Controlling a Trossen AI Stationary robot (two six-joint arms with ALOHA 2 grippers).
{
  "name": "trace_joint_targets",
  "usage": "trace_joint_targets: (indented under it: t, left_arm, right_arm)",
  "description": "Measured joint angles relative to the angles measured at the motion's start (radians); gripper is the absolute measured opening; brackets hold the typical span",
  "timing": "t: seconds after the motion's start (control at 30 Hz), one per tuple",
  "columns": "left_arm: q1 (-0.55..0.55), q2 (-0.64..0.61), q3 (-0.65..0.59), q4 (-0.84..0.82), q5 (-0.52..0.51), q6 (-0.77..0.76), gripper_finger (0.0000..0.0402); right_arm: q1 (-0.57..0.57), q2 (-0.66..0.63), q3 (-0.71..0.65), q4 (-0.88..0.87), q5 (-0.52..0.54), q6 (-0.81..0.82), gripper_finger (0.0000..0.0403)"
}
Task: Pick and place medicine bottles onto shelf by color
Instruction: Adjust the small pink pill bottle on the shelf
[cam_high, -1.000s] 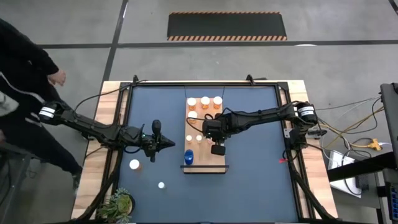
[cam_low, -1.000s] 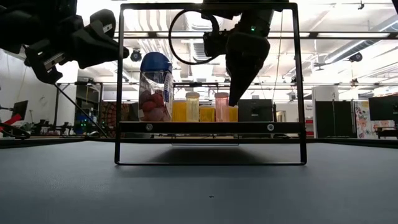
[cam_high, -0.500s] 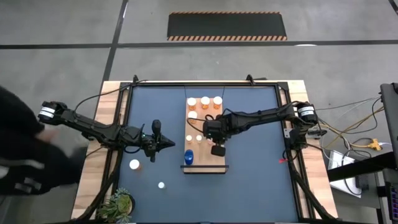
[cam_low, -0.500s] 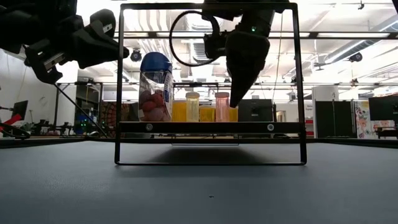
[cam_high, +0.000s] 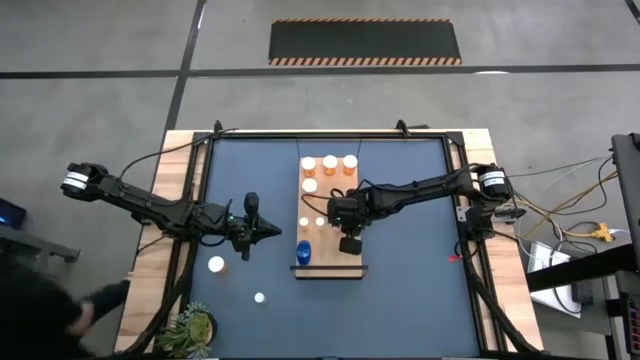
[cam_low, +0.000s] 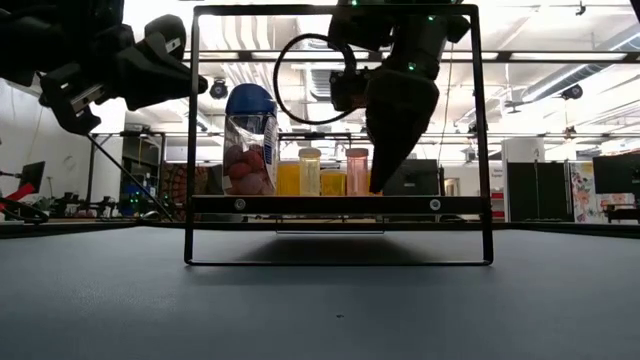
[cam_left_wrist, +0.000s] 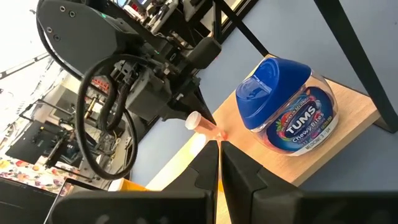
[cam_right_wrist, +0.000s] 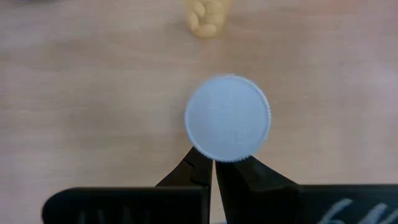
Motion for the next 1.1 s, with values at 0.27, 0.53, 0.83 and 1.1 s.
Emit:
trace_joint_targets:
  t: [0.27,0.53,0.83,1.1]
  left_arm:
    - [0.000,0.000,0.000,0.000,0.000,0.000,0.0000]
    - [0.000,0.000,0.000,0.000,0.000,0.000,0.0000]
    - [0.000,0.000,-0.001,0.000,0.000,0.000,0.0000]
    - [0.000,0.000,-0.001,0.000,0.000,0.000,0.0000]
  right_arm:
    - [-0.005,0.000,-0.002,0.033,0.009,-0.011,0.0009]
    - [-0.005,0.000,0.005,0.005,0.024,-0.011,0.0009]
    - [-0.004,-0.009,0.012,0.013,-0.097,-0.017,0.0009]
    - [-0.005,-0.009,-0.002,0.081,-0.080,-0.014,0.0008]
